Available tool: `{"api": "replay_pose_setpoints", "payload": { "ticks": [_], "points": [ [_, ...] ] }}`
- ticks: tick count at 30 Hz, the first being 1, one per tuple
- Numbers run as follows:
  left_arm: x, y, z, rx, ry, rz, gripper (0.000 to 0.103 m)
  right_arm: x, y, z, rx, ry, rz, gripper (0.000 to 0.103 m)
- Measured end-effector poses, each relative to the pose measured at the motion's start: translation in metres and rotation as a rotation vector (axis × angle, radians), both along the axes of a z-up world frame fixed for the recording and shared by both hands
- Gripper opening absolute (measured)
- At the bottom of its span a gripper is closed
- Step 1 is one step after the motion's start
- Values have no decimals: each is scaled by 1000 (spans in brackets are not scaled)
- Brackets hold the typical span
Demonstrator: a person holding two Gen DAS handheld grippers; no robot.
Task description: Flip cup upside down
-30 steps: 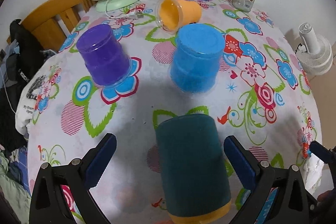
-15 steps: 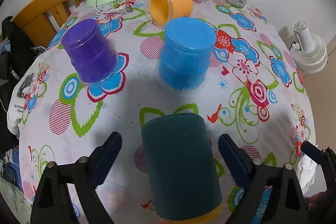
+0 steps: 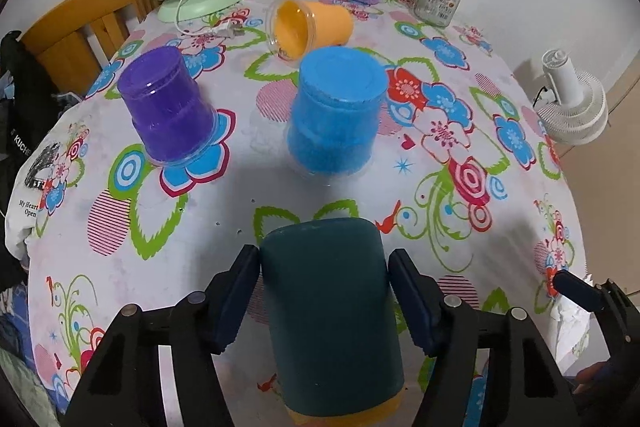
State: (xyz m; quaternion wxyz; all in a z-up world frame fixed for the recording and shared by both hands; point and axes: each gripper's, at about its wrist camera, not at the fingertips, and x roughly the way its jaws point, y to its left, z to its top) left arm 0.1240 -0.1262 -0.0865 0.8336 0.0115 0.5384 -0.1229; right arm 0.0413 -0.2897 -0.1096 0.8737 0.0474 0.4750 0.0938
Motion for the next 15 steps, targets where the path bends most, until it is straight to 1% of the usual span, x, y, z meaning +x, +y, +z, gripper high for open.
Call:
{"api": "replay_pose_setpoints", "payload": {
  "ticks": [15],
  "points": [
    [-23,1,24,-15,-58,-12,65,-11,5,11,-2,-21,12,95]
  ]
}}
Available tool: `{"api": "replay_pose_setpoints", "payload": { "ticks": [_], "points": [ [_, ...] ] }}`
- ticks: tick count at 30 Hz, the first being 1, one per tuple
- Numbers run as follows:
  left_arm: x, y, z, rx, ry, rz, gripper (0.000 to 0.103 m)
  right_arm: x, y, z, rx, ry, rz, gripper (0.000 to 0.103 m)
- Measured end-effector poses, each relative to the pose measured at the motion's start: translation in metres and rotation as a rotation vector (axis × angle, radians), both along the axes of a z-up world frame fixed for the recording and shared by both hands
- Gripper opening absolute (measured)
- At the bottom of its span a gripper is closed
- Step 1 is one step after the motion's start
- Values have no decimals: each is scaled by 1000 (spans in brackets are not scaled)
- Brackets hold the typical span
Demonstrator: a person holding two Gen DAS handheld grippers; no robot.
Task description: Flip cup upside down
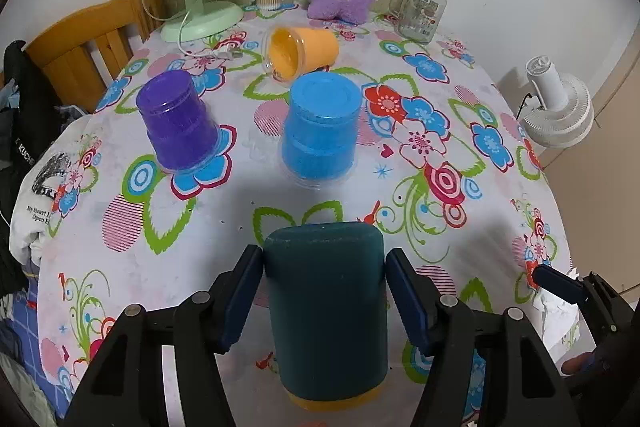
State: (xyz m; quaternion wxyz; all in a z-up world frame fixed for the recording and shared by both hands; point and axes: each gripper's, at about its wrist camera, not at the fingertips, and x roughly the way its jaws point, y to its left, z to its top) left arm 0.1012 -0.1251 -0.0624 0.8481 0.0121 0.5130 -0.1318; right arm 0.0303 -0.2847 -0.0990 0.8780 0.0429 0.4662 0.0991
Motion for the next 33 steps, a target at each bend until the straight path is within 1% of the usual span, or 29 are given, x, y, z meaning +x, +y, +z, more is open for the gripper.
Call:
{"api": "replay_pose_setpoints", "payload": {
  "ticks": [10,11,14,18,22,25,27,28,32,33],
  "points": [
    [-12,1,12,-8,-28,-6,64,-7,2,4,-4,-10,3,95],
    [-13,2,14,-8,-31,-7,62,-7,2,5,-4,-11,3,95],
    [-16,2,18,-8,-42,-10,52,-8,3,5,-4,-13,4,95],
    [-20,2,24,-5,-63,-10,52,-10,4,6,-5,-15,7,95],
    [-19,5,22,-2,-52,-10,52,-10,5,7,-6,-15,7,95],
    [-16,7,19,-11,-37,-6,59,-10,5,7,-7,-12,2,95],
    [-11,8,18,-19,-21,2,70,-11,4,6,-7,-8,-4,95],
    [-9,9,18,-22,-18,3,72,-11,3,5,-6,-6,-8,95],
    [4,6,12,-14,9,-5,86,-9,-1,0,-3,2,-18,95],
    [7,5,10,-10,18,-11,86,-8,-2,-1,-3,5,-19,95]
  ]
}}
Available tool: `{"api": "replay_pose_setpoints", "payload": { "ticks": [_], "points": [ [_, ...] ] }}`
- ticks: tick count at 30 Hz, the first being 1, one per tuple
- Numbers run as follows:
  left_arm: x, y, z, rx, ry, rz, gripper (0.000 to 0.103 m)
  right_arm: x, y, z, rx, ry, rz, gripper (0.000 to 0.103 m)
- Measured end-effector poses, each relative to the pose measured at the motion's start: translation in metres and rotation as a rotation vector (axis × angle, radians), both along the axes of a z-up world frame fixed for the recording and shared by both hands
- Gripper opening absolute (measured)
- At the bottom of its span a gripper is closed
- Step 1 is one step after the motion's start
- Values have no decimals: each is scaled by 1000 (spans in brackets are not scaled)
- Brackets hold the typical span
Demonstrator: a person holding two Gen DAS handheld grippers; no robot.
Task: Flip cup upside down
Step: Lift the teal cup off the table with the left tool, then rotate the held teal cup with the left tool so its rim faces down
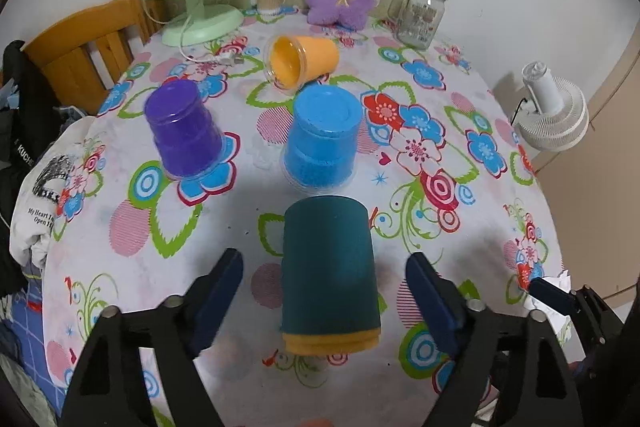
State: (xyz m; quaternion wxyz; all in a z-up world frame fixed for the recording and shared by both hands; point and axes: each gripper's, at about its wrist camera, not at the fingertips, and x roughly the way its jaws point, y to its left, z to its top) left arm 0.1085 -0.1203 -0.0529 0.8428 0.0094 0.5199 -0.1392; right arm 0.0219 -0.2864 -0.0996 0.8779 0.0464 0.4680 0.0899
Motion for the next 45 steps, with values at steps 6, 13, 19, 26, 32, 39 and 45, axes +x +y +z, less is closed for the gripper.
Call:
{"api": "replay_pose_setpoints", "payload": {
  "ticks": [6,13,19,26,32,39,45],
  "points": [
    [26,-11,-26,52,73,-37,87,7,-6,-9,-3,23,-14,95],
    [47,-20,-51,54,149,-62,86,17,-13,-18,-1,48,-35,95],
    [58,-24,-64,28,193,-62,83,22,-14,-21,-1,54,-41,95],
    [57,-22,-61,-19,191,-68,68,22,-15,-21,6,56,-44,95],
    [42,-11,-34,-58,108,-49,68,19,-11,-18,4,47,-35,95],
    [19,-7,-7,-68,20,-52,68,11,-1,-10,2,26,-11,95],
    [-2,-3,7,-71,-29,-50,68,4,6,-2,-3,8,-1,95]
  ]
}}
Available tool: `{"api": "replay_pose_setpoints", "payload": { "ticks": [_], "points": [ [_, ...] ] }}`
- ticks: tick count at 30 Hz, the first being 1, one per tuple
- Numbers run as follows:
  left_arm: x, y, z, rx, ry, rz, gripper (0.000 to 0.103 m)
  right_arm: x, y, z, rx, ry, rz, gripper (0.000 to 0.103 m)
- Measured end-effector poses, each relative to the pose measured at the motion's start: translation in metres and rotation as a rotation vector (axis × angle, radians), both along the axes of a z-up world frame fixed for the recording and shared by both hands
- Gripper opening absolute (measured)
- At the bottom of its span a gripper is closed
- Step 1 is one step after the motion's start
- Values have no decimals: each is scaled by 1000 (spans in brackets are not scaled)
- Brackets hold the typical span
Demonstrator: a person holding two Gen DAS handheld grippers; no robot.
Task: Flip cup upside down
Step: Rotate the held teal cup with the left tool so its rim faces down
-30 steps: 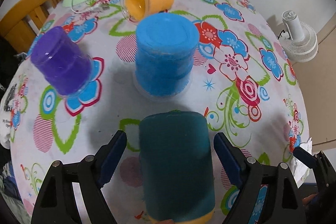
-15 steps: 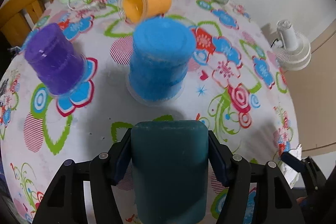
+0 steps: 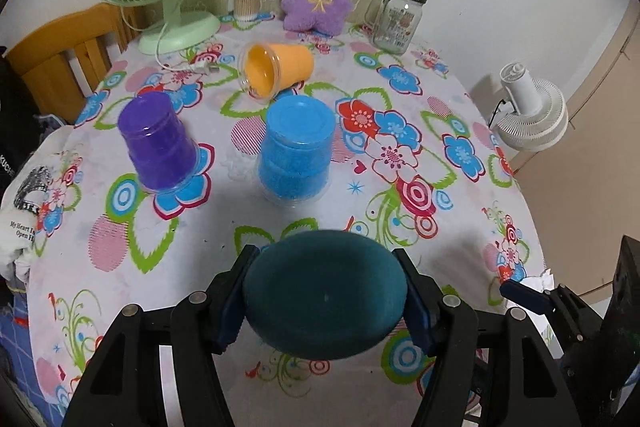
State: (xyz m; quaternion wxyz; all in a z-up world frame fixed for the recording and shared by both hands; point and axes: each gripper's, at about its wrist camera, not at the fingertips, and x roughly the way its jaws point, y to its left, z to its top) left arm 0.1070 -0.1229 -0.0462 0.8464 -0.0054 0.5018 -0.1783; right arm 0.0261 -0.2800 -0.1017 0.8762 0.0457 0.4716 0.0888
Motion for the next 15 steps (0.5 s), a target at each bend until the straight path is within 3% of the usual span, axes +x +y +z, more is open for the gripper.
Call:
{"api": "replay_pose_setpoints", "payload": {
  "ticks": [15],
  "points": [
    [-37,11,20,39,-57,22,68,-11,12,8,-5,-21,26,95]
  ]
}}
